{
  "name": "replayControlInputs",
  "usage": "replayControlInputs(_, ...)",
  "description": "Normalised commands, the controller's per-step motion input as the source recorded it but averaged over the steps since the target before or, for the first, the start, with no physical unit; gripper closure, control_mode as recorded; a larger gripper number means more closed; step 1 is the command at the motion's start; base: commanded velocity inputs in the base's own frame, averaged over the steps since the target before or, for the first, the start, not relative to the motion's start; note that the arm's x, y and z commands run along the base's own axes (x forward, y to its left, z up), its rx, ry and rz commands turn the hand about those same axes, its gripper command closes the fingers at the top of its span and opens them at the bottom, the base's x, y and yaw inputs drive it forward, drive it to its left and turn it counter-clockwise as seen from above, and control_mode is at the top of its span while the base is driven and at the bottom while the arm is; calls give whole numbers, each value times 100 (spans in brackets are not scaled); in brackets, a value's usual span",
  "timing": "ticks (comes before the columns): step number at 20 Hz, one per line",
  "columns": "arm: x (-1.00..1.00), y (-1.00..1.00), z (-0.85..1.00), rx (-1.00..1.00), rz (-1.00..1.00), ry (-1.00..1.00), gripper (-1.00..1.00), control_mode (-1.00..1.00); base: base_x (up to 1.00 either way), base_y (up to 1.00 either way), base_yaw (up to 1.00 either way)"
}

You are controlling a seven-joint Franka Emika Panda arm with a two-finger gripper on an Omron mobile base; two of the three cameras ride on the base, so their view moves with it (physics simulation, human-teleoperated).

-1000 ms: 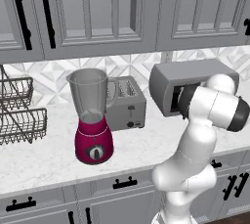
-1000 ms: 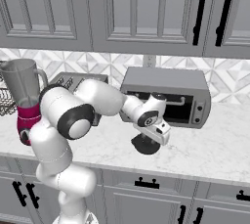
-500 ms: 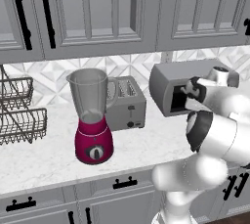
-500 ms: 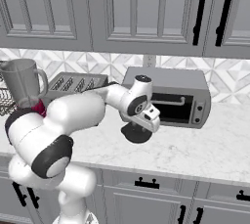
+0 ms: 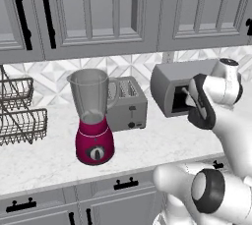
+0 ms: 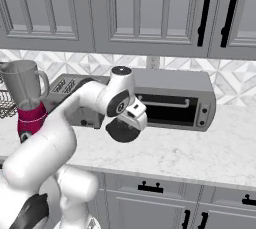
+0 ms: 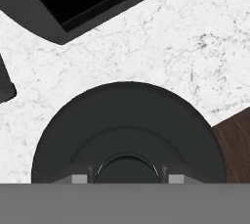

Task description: Close the lid blender by securely placing the lid on top.

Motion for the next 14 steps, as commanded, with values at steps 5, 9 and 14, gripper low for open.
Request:
replayControlInputs(5, -61, 74, 77, -1, 0, -5, 100, -100, 0, 0, 0)
replayControlInputs(9, -51, 88, 73, 0, 0, -1, 100, -100, 0, 0, 0)
replayControlInputs(14, -31, 83, 96, -1, -1, -10, 100, -100, 0, 0, 0)
